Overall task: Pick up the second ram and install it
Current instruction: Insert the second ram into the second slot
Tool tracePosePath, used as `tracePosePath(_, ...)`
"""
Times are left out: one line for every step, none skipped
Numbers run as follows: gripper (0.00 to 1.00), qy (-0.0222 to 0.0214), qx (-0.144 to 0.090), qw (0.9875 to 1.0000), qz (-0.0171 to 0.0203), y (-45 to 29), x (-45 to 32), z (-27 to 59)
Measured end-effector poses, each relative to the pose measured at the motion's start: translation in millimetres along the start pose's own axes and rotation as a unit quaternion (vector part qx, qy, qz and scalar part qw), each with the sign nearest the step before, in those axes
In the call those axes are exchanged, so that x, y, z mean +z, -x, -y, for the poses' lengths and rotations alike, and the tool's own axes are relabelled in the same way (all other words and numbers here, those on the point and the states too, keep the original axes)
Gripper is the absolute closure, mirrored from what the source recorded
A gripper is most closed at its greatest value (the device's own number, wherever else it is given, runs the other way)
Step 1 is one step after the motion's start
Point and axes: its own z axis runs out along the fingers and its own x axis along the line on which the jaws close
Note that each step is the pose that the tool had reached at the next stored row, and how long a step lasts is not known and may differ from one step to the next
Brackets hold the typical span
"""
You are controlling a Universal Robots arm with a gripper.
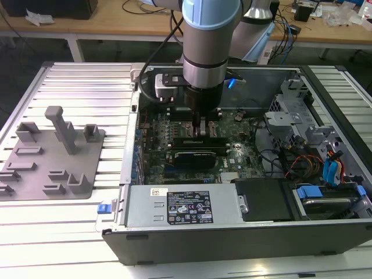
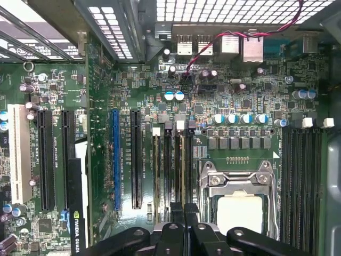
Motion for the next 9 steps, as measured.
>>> tracePosePath(0.91, 0.0001, 0.0, 1.0, -0.0002, -0.1, 0.9, -0.3)
tracePosePath(0.91, 0.0, 0.0, 1.0, -0.0001, 0.0, 1.0, -0.3)
tracePosePath(0.91, 0.0, 0.0, 1.0, -0.0001, 0.0, 1.0, -0.4)
tracePosePath(0.91, 0.0, 0.0, 1.0, 0.0, 0.0, 1.1, -0.4)
tracePosePath(0.91, 0.0, 0.0, 1.0, 0.0, 0.0, 1.2, -0.7)
tracePosePath(0.91, 0.0, 0.0, 1.0, 0.0, 0.0, 1.3, -0.9)
tracePosePath(0.91, -0.0001, 0.0, 1.0, 0.0002, 0.0, 2.1, -0.9)
tracePosePath(0.91, 0.0, 0.0, 1.0, 0.0, -0.1, 2.1, -0.9)
tracePosePath(0.91, 0.0, 0.0, 1.0, 0.0, -0.1, 2.1, -0.9)
